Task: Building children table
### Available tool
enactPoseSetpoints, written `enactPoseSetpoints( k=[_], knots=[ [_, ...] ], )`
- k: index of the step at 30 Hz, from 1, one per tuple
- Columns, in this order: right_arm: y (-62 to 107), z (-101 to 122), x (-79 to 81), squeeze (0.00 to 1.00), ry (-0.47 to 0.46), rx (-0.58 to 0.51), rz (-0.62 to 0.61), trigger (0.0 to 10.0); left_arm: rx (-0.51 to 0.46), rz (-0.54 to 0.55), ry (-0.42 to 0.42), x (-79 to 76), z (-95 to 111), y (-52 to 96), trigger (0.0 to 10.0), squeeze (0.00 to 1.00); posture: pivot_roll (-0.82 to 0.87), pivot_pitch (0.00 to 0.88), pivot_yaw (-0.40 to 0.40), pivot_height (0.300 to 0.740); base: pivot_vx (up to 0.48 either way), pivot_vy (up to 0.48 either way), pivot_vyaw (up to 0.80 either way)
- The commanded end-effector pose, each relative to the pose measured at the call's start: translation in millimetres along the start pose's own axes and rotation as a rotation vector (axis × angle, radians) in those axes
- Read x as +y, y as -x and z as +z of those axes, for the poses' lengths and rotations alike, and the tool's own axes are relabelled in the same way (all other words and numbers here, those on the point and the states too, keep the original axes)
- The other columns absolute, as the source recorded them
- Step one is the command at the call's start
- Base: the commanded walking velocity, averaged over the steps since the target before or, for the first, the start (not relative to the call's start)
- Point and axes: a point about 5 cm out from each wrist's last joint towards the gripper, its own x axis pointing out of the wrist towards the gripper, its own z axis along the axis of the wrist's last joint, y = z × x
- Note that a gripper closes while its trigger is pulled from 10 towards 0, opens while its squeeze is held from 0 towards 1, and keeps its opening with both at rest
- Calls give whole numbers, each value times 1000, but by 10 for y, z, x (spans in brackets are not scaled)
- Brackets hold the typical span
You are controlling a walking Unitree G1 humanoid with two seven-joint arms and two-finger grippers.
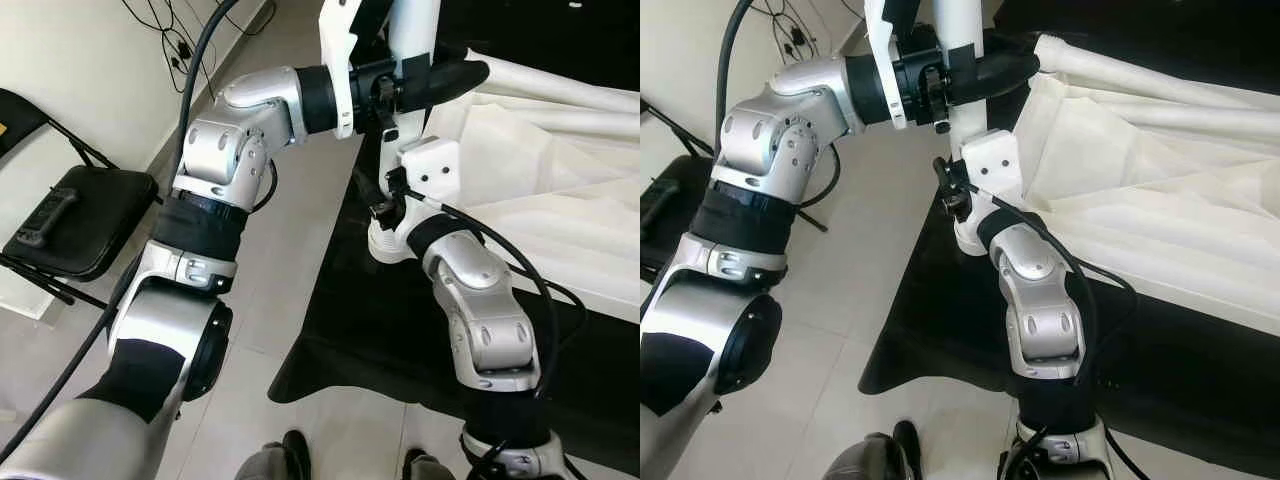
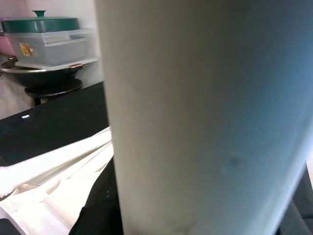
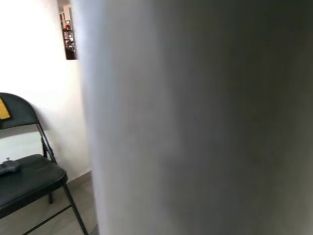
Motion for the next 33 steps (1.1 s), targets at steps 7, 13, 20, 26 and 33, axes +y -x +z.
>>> enactPoseSetpoints(
  k=[7, 13, 20, 26, 33],
  knots=[
    [-283, 154, -5, 1000, -12, -42, 552, 10000, 14, -100, 9, -139, -40, -90, 0, 0, -35, 264, 109, 740, 0, 0, 0],
    [-325, 196, -78, 278, 94, -31, 840, 10000, 13, -117, 12, -170, -35, -102, 0, 0, -28, 264, 115, 740, 0, 0, 0],
    [-504, 210, -50, 0, 102, 17, 1043, 10000, 10, -127, 24, -205, -43, -123, 0, 0, -18, 267, 116, 740, 0, 0, 0],
    [-546, 204, -25, 0, 81, 18, 1151, 10000, 9, -129, 29, -221, -51, -130, 0, 0, -17, 267, 116, 740, 0, 0, 0],
    [-581, 159, 17, 0, 63, 5, 1222, 0, 7, -128, 35, -210, -67, -145, 0, 0, -17, 270, 114, 740, 0, 0, 0]
  ],
)
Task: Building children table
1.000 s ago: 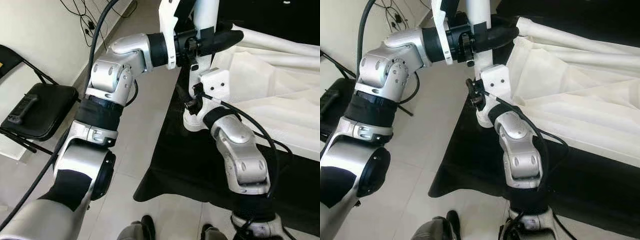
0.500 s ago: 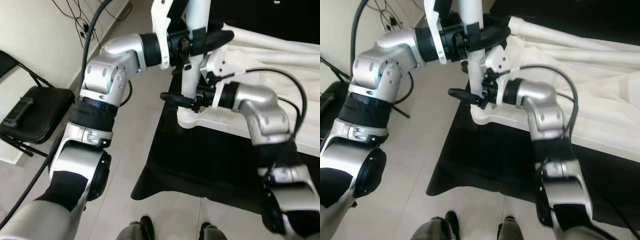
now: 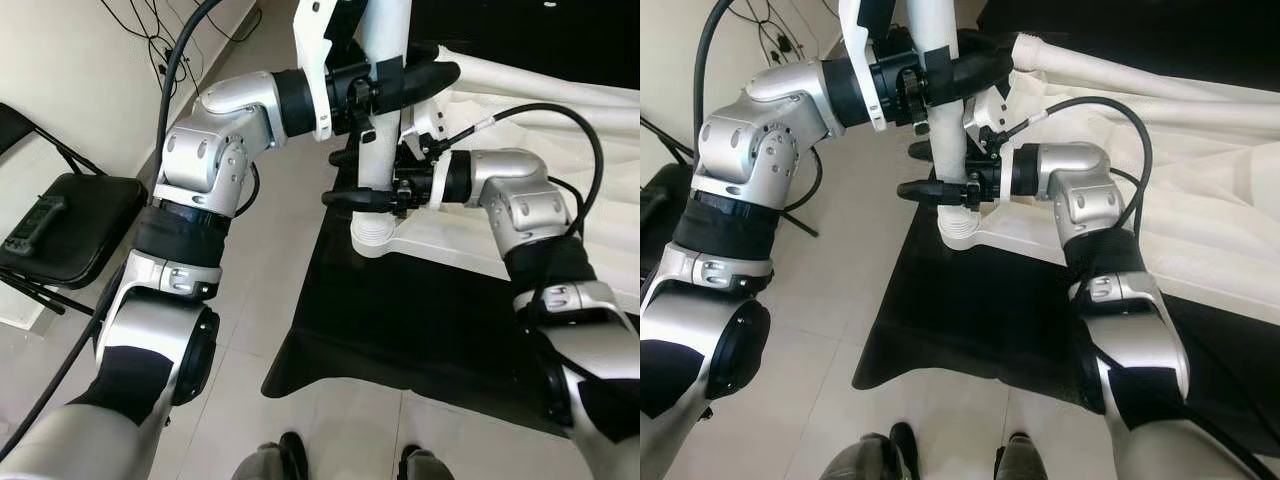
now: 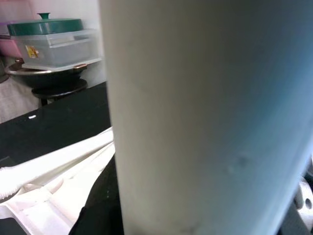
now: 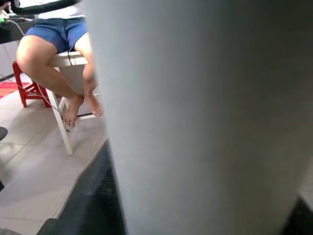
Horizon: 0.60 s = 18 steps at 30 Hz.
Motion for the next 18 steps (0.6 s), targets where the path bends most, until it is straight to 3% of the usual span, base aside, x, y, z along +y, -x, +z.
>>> enactPoseSetpoints(
  k=[1, 16, 17, 18],
  knots=[
    [-457, -10, 162, 0, 11, 1, 179, 0, -9, -160, 35, -208, -46, -269, 0, 0, -20, 269, 115, 740, 0, 0, 0],
    [-421, -24, 144, 0, 2, -50, 147, 0, -8, -148, 37, -143, -56, -346, 0, 0, -28, 270, 118, 740, 0, 0, 0],
    [-405, -38, 132, 0, 3, -60, 117, 0, -9, -137, 37, -130, -43, -375, 5451, 494, -29, 269, 119, 740, 0, 0, 0],
    [-405, -38, 132, 0, 3, -60, 117, 0, -9, -137, 37, -130, -43, -375, 5451, 494, -29, 269, 119, 740, 0, 0, 0]
  ],
)
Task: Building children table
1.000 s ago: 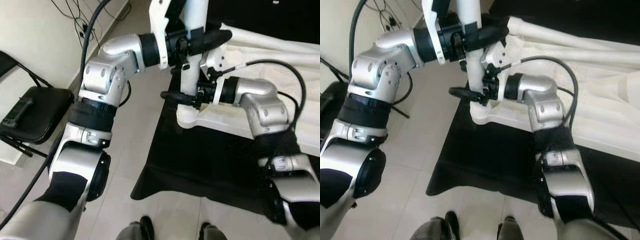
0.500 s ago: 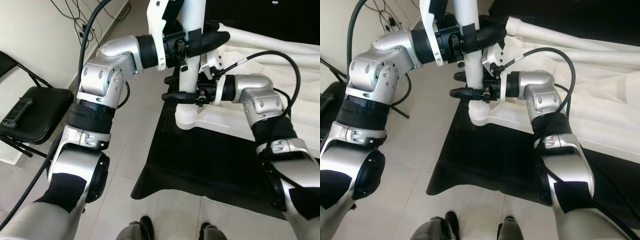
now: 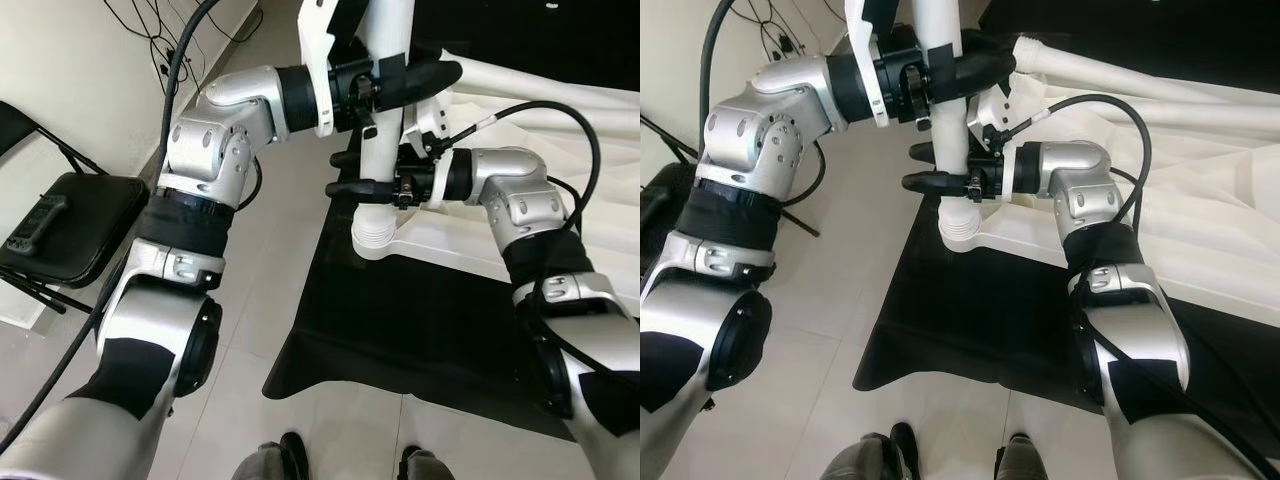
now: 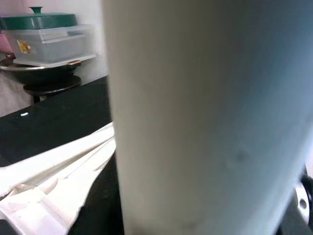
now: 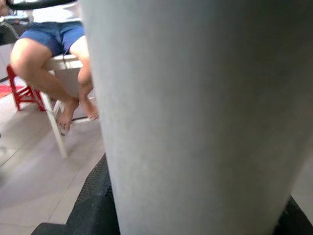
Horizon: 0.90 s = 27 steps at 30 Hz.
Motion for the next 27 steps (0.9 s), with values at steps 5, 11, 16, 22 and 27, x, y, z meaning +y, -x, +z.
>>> enactPoseSetpoints(
  k=[5, 11, 16, 22, 27],
  knots=[
    [-421, -46, 165, 0, -1, -37, 108, 0, -14, -104, 28, -181, -19, -335, 10000, 1000, -28, 270, 120, 740, 0, 0, 0],
    [-336, -70, 155, 0, -4, -49, -155, 0, -13, -60, 15, -148, 125, -456, 10000, 1000, -39, 277, 84, 740, 0, 0, 0],
    [-458, -384, 408, 0, -32, 63, -437, 0, -7, -53, 15, -123, 151, -484, 10000, 0, -42, 278, 75, 740, 0, 0, 0],
    [-568, -549, 667, 0, -103, 122, -790, 0, 3, -48, 16, -121, 149, -597, 10000, 0, -47, 263, 79, 740, 0, 0, 0],
    [-602, -526, 586, 0, -118, 98, -891, 0, 10, -57, -4, -237, 194, -742, 10000, 0, -31, 244, 77, 740, 0, 0, 0]
  ],
)
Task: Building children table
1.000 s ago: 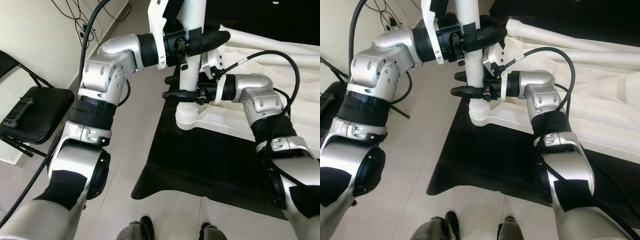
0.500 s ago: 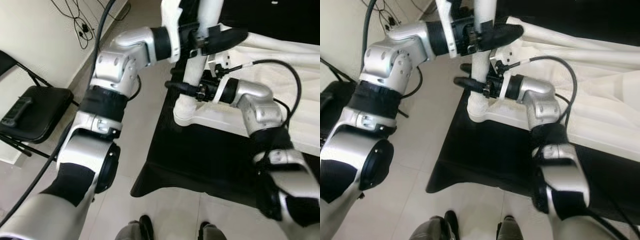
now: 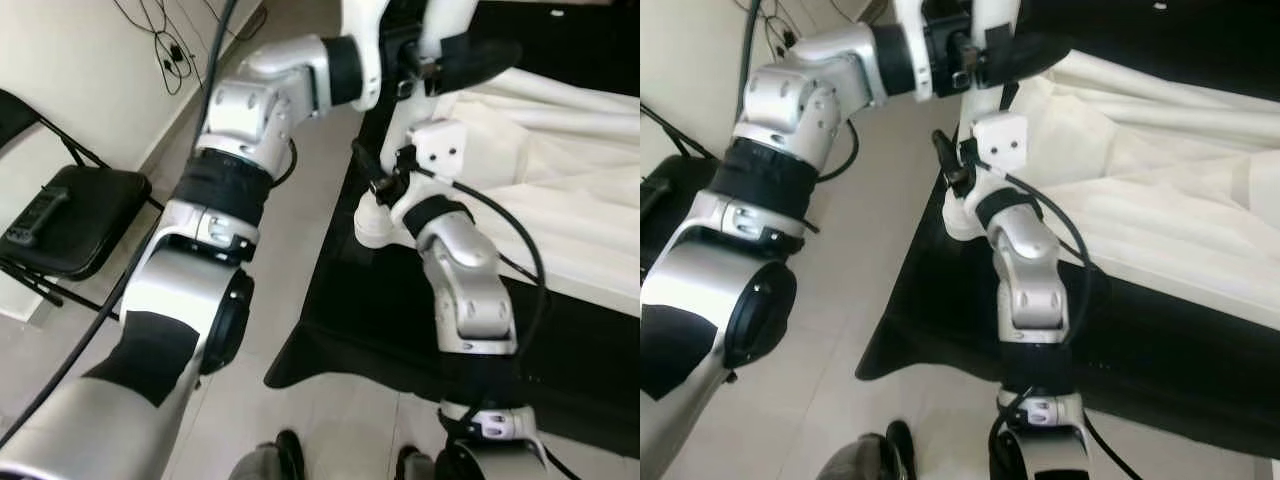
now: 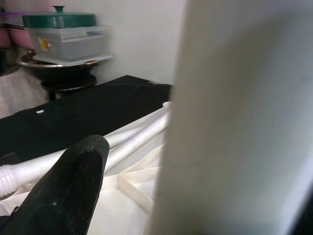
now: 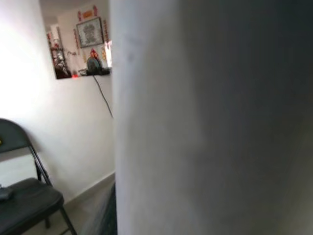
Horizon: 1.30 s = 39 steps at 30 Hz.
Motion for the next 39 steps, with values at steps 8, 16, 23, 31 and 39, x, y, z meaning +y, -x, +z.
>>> enactPoseSetpoints(
  k=[8, 16, 23, 31, 39],
  knots=[
    [-16, -326, 355, 0, 37, 192, 128, 0, -7, -141, -40, -311, -7, -100, 10000, 0, -37, 246, 73, 740, 0, 0, 0],
    [39, -220, 454, 0, 69, 180, 104, 0, 41, -113, -50, -115, -210, 211, 10000, 0, -40, 248, 69, 740, 0, 0, 0],
    [36, -174, 529, 0, 108, 157, 191, 0, 85, -76, -63, -53, -313, 406, 4980, 0, -43, 242, 66, 740, 0, 0, 0],
    [53, -171, 522, 0, 99, 168, 186, 0, 83, -63, -64, -28, -321, 452, 0, 0, -45, 238, 68, 740, 0, 0, 0],
    [73, -172, 506, 0, 106, 177, 190, 0, 81, -7, -114, 56, -308, 498, 0, 0, -46, 234, 65, 740, 0, 0, 0]
  ],
)
